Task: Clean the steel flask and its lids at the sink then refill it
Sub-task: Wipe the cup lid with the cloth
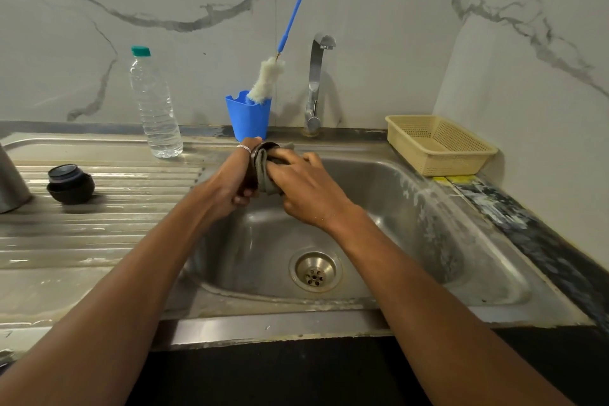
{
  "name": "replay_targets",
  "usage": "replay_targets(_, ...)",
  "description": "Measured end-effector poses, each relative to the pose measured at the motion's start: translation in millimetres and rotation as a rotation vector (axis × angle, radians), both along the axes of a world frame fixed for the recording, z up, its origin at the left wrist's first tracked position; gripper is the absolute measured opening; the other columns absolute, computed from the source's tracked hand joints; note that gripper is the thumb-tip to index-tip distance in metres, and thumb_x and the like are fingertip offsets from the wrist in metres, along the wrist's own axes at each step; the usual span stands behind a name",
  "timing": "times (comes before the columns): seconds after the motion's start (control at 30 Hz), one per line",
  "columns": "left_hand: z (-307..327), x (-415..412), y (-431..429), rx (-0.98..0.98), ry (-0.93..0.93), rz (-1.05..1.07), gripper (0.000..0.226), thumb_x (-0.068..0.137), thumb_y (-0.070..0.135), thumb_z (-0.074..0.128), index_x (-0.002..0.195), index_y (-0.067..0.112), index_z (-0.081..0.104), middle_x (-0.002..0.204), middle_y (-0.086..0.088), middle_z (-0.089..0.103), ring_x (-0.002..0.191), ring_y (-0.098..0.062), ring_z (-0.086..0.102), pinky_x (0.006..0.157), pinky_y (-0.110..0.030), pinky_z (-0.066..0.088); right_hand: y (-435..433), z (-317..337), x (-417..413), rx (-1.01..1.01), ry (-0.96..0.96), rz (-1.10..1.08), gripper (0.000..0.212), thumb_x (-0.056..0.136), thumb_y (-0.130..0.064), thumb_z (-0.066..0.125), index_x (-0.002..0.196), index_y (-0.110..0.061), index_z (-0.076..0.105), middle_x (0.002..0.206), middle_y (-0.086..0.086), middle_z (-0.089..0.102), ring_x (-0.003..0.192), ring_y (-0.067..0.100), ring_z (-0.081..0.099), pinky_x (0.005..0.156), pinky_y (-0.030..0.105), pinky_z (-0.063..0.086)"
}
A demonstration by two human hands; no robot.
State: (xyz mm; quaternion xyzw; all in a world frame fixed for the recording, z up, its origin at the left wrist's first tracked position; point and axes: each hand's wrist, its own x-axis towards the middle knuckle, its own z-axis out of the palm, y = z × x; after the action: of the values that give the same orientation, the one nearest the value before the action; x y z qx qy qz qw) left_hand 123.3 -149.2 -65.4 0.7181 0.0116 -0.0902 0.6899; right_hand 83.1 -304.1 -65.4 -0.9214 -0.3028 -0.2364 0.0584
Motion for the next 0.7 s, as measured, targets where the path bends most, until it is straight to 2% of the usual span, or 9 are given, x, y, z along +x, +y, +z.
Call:
replay_targets(0.07,-1,0,-6,0.013,-0.094,0.044,0.043,0.096,0.061,0.043,0.079,0.023,0.051,0.06,0.002,0.05,0.052,-0.013,0.04,0.05,-0.026,0.028,8,0,-3,0.212,0.188,-0.037,0.052,0.082,0.004,0.06,0.132,-0.013,0.057,0.144,0.009,0.052,0.132,0.027,0.049,0.105,0.05,0.043)
replay_targets(0.17,1,-4,-16,-0.038,-0.159,0.023,0.037,0.1,0.048,0.044,0.081,0.019,0.056,0.063,0.001,0.059,0.059,-0.015,0.054,0.061,-0.032,0.048,12,11,-13,0.959,0.669,0.01,0.027,0.094,-0.004,0.06,0.119,-0.012,0.066,0.114,0.009,0.072,0.105,0.023,0.069,0.092,0.039,0.058)
replay_targets(0.23,2,-6,-17,-0.076,-0.135,-0.01,0.032,0.098,0.044,0.045,0.087,0.016,0.057,0.065,0.0,0.06,0.06,-0.014,0.056,0.062,-0.031,0.049,11,12,-11,1.158,0.795,0.008,0.021,0.098,-0.009,0.062,0.117,-0.014,0.069,0.109,0.008,0.076,0.101,0.021,0.072,0.093,0.036,0.058)
replay_targets(0.27,2,-7,-16,-0.077,-0.115,-0.032,0.032,0.096,0.045,0.044,0.084,0.017,0.055,0.063,-0.001,0.057,0.056,-0.014,0.053,0.055,-0.028,0.044,9,11,-10,1.107,0.75,-0.012,0.02,0.098,-0.011,0.062,0.117,-0.015,0.068,0.11,0.008,0.075,0.102,0.021,0.072,0.094,0.039,0.058)
replay_targets(0.33,2,-7,-11,-0.068,-0.077,-0.071,0.04,0.097,0.054,0.04,0.078,0.021,0.051,0.059,0.0,0.051,0.051,-0.014,0.043,0.047,-0.023,0.027,7,6,-9,0.744,0.529,-0.046,0.029,0.096,-0.011,0.062,0.125,-0.015,0.062,0.121,0.009,0.069,0.111,0.024,0.066,0.101,0.045,0.052)
replay_targets(0.4,2,-7,-6,-0.048,-0.046,-0.081,0.061,0.098,0.071,0.031,0.069,0.022,0.05,0.052,0.0,0.048,0.046,-0.013,0.039,0.048,-0.024,0.019,5,0,-7,0.293,0.318,-0.034,0.043,0.093,-0.009,0.06,0.135,-0.014,0.054,0.141,0.009,0.054,0.13,0.025,0.05,0.109,0.047,0.039)
replay_targets(0.47,1,-5,-1,-0.027,-0.015,-0.06,0.068,0.096,0.077,0.027,0.062,0.021,0.047,0.049,0.0,0.045,0.041,-0.013,0.037,0.049,-0.024,0.016,5,-1,-5,0.106,0.171,0.013,0.05,0.089,-0.007,0.059,0.138,-0.014,0.052,0.151,0.007,0.045,0.141,0.021,0.037,0.111,0.046,0.032)
replay_targets(0.6,-5,2,-2,-0.056,-0.036,-0.005,0.046,0.1,0.06,0.04,0.077,0.022,0.052,0.057,0.001,0.049,0.047,-0.012,0.039,0.043,-0.021,0.025,9,-2,-5,0.107,0.143,-0.02,0.053,0.085,-0.002,0.058,0.137,-0.013,0.052,0.154,0.008,0.04,0.142,0.022,0.035,0.11,0.047,0.033)
replay_targets(0.7,-6,4,-9,-0.081,-0.127,0.06,0.035,0.099,0.051,0.045,0.091,0.018,0.057,0.071,-0.004,0.057,0.066,-0.018,0.051,0.059,-0.03,0.043,18,0,-5,0.422,0.353,-0.057,0.044,0.081,-0.002,0.055,0.124,-0.011,0.057,0.135,0.012,0.055,0.118,0.031,0.057,0.101,0.05,0.048)
